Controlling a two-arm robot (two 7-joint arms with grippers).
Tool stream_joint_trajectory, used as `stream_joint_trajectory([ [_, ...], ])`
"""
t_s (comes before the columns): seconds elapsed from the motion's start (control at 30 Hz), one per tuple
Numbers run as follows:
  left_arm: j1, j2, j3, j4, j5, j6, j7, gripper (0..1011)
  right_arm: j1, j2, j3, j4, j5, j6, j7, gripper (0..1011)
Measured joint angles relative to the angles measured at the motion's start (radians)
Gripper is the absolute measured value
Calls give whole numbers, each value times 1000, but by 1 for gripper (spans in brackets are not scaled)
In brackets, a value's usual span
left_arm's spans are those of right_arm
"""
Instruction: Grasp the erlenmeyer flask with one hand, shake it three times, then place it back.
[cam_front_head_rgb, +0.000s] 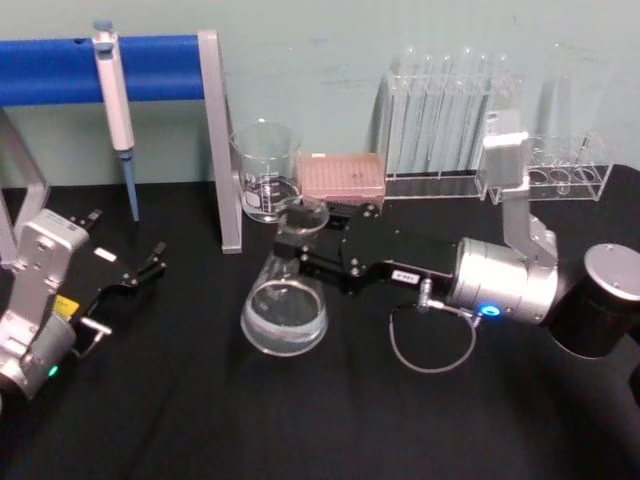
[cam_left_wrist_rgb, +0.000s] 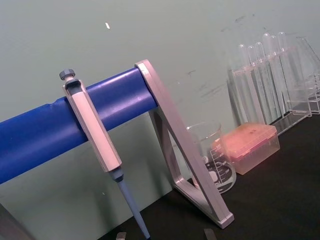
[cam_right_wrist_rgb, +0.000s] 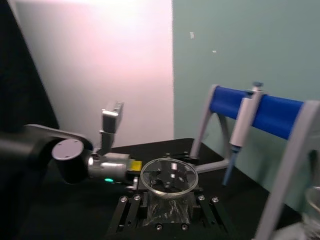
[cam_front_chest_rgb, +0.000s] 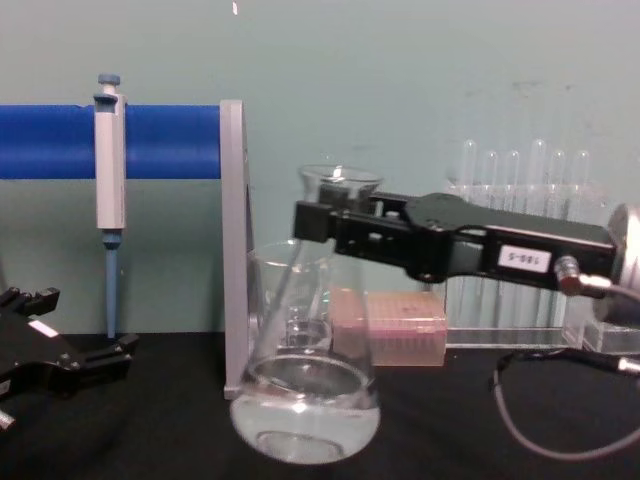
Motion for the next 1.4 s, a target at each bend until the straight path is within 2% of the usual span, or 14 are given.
stream_joint_trajectory([
  [0.23, 0, 0, 0, 0, 0, 0, 0, 1001, 16, -3, -27, 5, 9, 0, 12, 449],
  [0.47, 0, 0, 0, 0, 0, 0, 0, 1001, 13, 19, -14, 0, 21, -19, -28, 449],
  [0.63, 0, 0, 0, 0, 0, 0, 0, 1001, -10, 53, 31, -16, 27, -35, -84, 449],
  [0.73, 0, 0, 0, 0, 0, 0, 0, 1001, -33, 79, 69, -31, 29, -45, -124, 450],
  [0.77, 0, 0, 0, 0, 0, 0, 0, 1001, -48, 95, 92, -40, 30, -49, -149, 449],
  [0.9, 0, 0, 0, 0, 0, 0, 0, 1001, -77, 119, 131, -58, 30, -55, -187, 450],
  [0.93, 0, 0, 0, 0, 0, 0, 0, 1001, -94, 132, 153, -68, 30, -57, -206, 449],
  [1.13, 0, 0, 0, 0, 0, 0, 0, 1001, -149, 166, 218, -99, 28, -62, -265, 449],
  [1.23, 0, 0, 0, 0, 0, 0, 0, 1001, -164, 172, 238, -106, 26, -62, -277, 449],
  [1.4, 0, 0, 0, 0, 0, 0, 0, 1001, -170, 168, 248, -108, 19, -59, -278, 449],
])
